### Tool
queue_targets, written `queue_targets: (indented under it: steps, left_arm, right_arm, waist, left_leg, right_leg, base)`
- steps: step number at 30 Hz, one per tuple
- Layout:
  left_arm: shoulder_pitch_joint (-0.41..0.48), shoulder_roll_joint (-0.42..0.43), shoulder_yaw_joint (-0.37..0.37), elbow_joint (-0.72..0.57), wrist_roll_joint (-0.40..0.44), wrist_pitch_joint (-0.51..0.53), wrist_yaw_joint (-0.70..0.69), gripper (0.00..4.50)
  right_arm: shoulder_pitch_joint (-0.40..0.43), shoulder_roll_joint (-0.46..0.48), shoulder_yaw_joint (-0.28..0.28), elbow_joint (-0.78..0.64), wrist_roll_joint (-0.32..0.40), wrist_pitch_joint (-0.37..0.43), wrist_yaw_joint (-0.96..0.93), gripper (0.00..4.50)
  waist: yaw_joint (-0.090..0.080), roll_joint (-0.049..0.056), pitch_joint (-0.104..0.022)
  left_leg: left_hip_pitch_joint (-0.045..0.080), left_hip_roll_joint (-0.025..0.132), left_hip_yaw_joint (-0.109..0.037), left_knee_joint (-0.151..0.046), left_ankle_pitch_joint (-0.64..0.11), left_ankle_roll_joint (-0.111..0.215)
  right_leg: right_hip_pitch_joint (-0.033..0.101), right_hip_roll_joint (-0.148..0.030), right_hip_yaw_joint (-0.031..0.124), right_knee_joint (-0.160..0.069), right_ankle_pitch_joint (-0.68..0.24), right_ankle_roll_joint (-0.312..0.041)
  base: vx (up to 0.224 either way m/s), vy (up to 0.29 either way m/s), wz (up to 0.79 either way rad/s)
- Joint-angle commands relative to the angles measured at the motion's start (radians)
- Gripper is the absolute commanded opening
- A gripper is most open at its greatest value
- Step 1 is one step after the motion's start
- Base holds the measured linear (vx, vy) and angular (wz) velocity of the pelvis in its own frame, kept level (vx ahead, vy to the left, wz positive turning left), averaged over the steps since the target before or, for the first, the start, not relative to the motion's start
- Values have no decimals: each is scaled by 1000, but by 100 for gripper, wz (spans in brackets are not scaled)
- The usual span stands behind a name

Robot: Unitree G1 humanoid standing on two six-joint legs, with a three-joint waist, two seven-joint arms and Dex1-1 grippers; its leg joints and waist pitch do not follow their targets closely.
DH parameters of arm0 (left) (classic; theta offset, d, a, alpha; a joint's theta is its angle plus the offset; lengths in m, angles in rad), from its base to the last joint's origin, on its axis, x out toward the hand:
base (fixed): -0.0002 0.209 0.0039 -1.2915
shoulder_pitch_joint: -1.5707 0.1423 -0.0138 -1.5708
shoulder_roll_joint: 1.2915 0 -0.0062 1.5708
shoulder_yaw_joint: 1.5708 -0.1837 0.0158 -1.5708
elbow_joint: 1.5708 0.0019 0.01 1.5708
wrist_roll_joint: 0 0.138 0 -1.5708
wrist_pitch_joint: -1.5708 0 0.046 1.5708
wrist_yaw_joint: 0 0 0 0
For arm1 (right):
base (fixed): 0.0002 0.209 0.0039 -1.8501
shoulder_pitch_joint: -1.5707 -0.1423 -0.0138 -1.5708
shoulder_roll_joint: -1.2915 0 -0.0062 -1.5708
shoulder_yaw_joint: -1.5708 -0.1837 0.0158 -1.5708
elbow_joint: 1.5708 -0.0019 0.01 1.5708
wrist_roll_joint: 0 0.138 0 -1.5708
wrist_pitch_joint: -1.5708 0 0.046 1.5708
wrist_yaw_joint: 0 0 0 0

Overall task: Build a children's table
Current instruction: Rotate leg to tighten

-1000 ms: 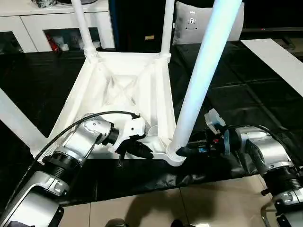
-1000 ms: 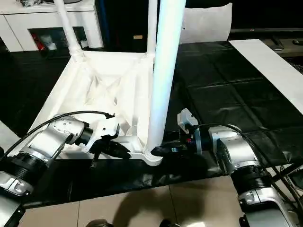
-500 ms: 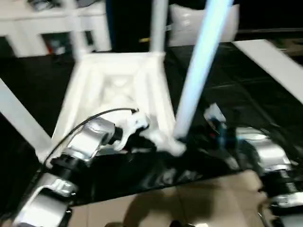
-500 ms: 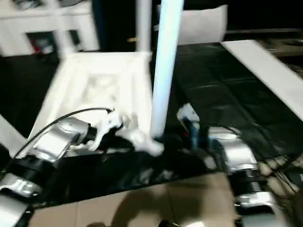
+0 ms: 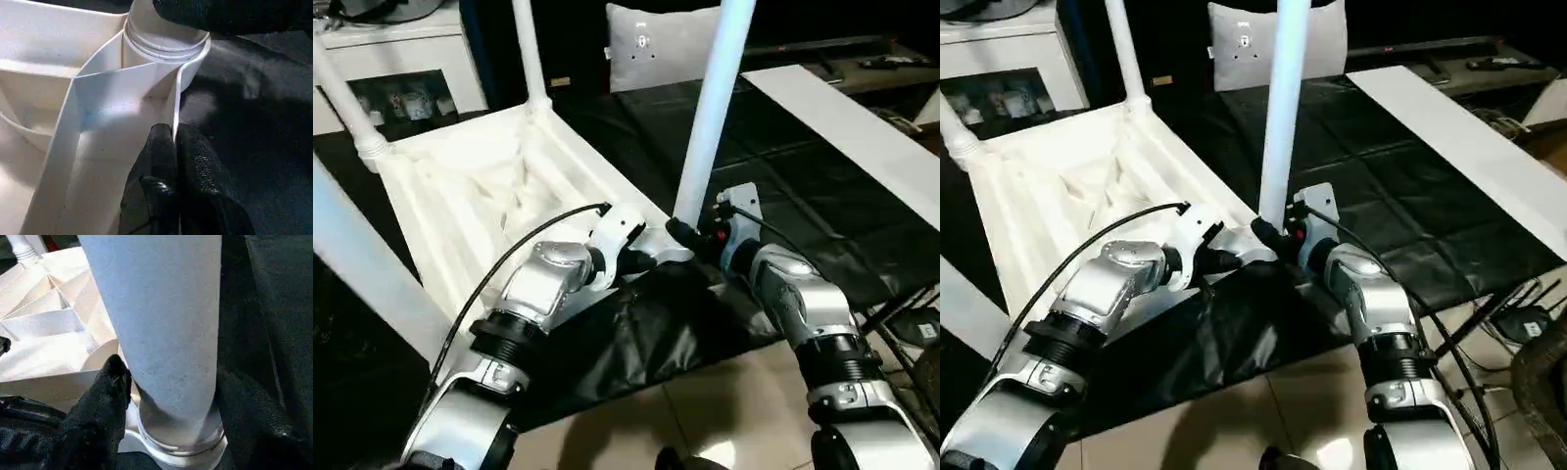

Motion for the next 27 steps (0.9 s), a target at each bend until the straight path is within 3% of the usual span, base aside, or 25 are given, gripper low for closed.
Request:
queue_targets:
  steps: [1,2,4,6,8,10,12,15,19,21,23,27]
  left_arm:
    - [-8,17,0,-52,-11,-45,-35,0]
    - [-6,22,-2,-55,-13,-50,-45,0]
    - [3,60,-19,-60,-18,-73,-97,0]
    - [5,74,-26,-60,-17,-83,-111,0]
    - [8,87,-33,-62,-17,-94,-132,0]
    - [19,141,-69,-71,-11,-133,-222,0]
    - [20,159,-82,-69,-7,-147,-250,0]
    - [20,212,-122,-59,4,-198,-338,0]
    - [29,268,-172,-65,8,-274,-461,0]
    - [35,286,-189,-71,4,-297,-510,0]
    - [39,300,-202,-76,0,-318,-548,0]
    - [45,333,-240,-104,-18,-347,-651,0]
  right_arm:
    - [35,-7,46,-25,12,-8,76,323]
    - [38,-15,43,-31,15,-16,88,333]
    - [56,-85,40,-65,28,-41,174,345]
    - [61,-108,39,-73,32,-46,204,361]
    - [63,-130,37,-79,35,-54,234,370]
    - [73,-209,40,-109,55,-65,359,401]
    - [74,-234,45,-116,61,-66,399,411]
    - [70,-311,76,-114,53,-89,506,441]
    - [71,-357,112,-108,32,-151,602,441]
    - [72,-367,122,-109,39,-162,647,441]
    - [72,-374,131,-111,49,-162,689,416]
    - [81,-390,167,-139,99,-122,812,396]
  waist:
    - [21,3,-102]
    - [25,0,-102]
    - [36,-3,-104]
    - [49,-2,-98]
    - [61,-2,-93]
    - [67,-2,-89]
    - [71,-2,-85]
    - [76,-3,-84]
    - [85,-3,-87]
    - [91,-1,-90]
    - [103,1,-93]
    - [121,3,-93]
  left_leg:
    - [-24,15,-10,-45,79,143]
    - [-25,18,-11,-39,130,167]
    - [-31,11,-8,-32,157,187]
    - [-31,6,2,-34,112,187]
    - [-24,5,8,-39,53,160]
    - [-20,5,10,-43,7,142]
    - [-16,4,11,-45,-23,127]
    - [-13,1,14,-46,-52,119]
    - [-9,6,12,-48,-55,109]
    - [-10,11,9,-48,-42,120]
    - [-10,19,6,-47,0,128]
    - [-9,26,7,-48,8,135]
  right_leg:
    - [93,-75,80,-22,-200,4]
    - [85,-75,85,-8,-132,-29]
    - [86,-75,91,5,-90,-52]
    - [84,-75,93,-3,-146,-49]
    - [81,-70,89,-22,-252,-16]
    - [80,-67,86,-34,-324,22]
    - [76,-62,82,-43,-372,58]
    - [74,-58,81,-50,-409,83]
    - [74,-61,80,-49,-408,76]
    - [74,-64,83,-42,-380,62]
    - [72,-67,89,-30,-326,28]
    - [71,-71,94,-22,-313,-4]
  base:
    - [0,0,0]
    - [0,0,0]
    - [0,0,0]
    - [0,0,0]
    - [0,0,0]
    - [0,0,0]
    - [0,0,0]
    - [0,0,0]
    - [0,0,0]
    - [0,0,0]
    - [0,0,0]
    - [0,0,0]
